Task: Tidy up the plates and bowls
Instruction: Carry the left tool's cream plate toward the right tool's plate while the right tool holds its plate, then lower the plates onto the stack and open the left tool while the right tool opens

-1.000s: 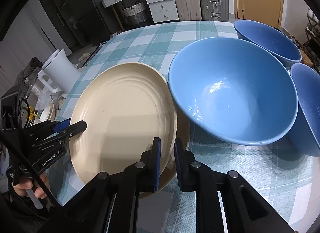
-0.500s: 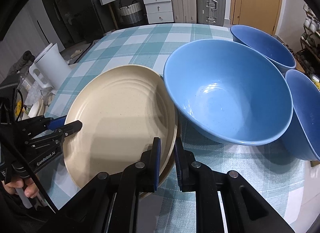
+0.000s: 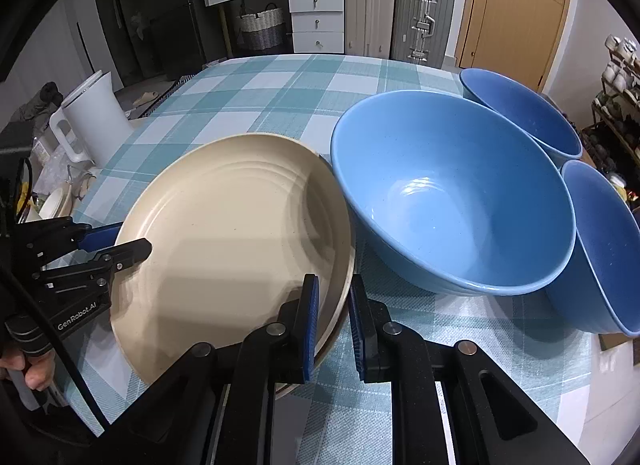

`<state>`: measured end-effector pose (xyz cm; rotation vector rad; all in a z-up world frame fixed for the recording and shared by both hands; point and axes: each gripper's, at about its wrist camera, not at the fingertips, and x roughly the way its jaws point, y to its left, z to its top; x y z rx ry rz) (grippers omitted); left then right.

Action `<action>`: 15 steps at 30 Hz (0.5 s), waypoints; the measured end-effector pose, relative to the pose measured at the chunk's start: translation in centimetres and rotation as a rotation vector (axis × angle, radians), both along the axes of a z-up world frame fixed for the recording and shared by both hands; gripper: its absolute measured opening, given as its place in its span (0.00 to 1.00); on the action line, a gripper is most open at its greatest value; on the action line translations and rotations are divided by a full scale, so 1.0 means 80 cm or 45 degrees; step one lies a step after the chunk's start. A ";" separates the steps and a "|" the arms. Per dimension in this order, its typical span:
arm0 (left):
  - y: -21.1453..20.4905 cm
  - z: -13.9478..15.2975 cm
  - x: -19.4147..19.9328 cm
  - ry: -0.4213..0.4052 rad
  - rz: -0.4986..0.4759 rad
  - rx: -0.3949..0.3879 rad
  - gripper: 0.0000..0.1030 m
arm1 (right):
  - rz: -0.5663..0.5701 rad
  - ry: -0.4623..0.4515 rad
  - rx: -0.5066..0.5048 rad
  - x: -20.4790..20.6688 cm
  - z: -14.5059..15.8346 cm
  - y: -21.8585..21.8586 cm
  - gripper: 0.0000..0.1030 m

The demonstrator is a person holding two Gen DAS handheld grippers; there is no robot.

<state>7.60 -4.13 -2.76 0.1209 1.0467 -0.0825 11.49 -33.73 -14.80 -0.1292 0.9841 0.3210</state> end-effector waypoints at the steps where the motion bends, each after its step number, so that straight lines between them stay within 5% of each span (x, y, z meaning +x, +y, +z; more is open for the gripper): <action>1: 0.000 0.000 0.000 0.000 -0.001 0.002 0.21 | 0.000 -0.003 -0.005 -0.001 0.000 0.000 0.15; 15: 0.001 0.000 -0.004 0.008 -0.013 0.004 0.21 | -0.004 0.013 -0.033 0.000 -0.009 0.001 0.18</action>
